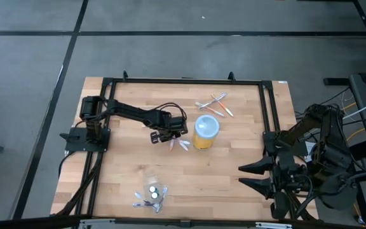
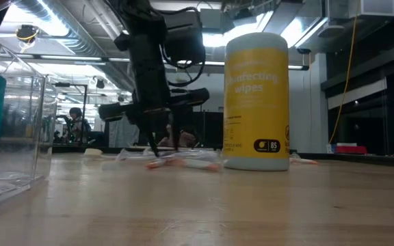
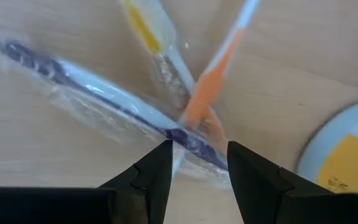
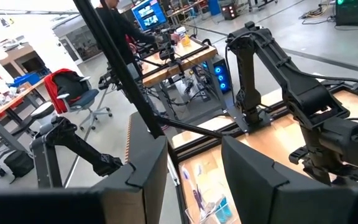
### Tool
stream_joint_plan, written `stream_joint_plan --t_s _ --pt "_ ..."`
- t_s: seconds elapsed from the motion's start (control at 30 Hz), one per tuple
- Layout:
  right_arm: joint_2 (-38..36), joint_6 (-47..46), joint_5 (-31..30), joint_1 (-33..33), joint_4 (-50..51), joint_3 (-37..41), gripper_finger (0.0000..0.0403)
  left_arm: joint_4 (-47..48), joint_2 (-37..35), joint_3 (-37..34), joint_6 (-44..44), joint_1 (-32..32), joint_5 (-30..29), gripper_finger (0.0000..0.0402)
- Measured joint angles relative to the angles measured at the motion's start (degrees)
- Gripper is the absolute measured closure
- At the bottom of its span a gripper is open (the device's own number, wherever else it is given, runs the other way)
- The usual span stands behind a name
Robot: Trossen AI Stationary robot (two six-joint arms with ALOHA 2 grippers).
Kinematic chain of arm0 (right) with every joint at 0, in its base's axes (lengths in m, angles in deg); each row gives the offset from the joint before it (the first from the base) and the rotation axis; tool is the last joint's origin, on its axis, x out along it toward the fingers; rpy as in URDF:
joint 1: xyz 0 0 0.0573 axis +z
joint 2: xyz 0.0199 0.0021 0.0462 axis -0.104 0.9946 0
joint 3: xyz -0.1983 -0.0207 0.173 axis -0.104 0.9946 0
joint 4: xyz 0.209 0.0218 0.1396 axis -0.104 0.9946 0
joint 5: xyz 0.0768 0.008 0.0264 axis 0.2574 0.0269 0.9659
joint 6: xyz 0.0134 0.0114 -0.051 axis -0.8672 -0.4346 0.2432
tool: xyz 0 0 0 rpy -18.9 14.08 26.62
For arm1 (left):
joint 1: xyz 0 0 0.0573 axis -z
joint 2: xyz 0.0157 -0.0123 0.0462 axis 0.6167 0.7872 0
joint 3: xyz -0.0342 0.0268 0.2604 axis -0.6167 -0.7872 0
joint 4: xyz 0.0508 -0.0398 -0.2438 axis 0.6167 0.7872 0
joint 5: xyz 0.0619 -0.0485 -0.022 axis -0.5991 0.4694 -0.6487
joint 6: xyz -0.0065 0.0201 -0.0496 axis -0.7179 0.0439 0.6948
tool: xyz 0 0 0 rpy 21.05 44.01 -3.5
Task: Pick & Place toothbrushing station
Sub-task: Put the bottom violet toothbrush into the right side of the transparent organizer
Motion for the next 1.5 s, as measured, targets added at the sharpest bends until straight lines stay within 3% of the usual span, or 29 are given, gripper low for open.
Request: stream_joint_plan --t_s 0.2,0.5,0.83,1.1,1.3,1.5 --pt "0.00 -0.01 0.00 0.00 -0.34 0.00 0.0248 1.38 0.05 0.00 -0.52 -0.41 0.17 0.0280" --pt "0.00 0.21 -0.44 0.00 -0.51 0.00 0.0248 3.97 -0.23 0.02 -1.85 0.23 -1.91 0.0394" --pt "0.00 0.76 -0.57 0.00 -0.51 0.00 0.0248 7.09 -6.68 0.02 -6.75 0.01 -4.75 0.0400" --pt "1.27 4.74 -1.20 -2.89 1.29 0.00 0.0248 6.97 -19.81 0.00 -8.76 2.60 -4.77 0.0400" --pt "2.87 10.57 7.85 -9.42 6.88 0.00 0.0248 -7.86 -32.79 0.00 -10.65 9.89 -6.64 0.0400" --pt "4.52 30.30 17.30 -15.46 7.22 0.00 0.0248 -19.35 -40.72 0.04 -15.75 18.75 -12.60 0.0400"
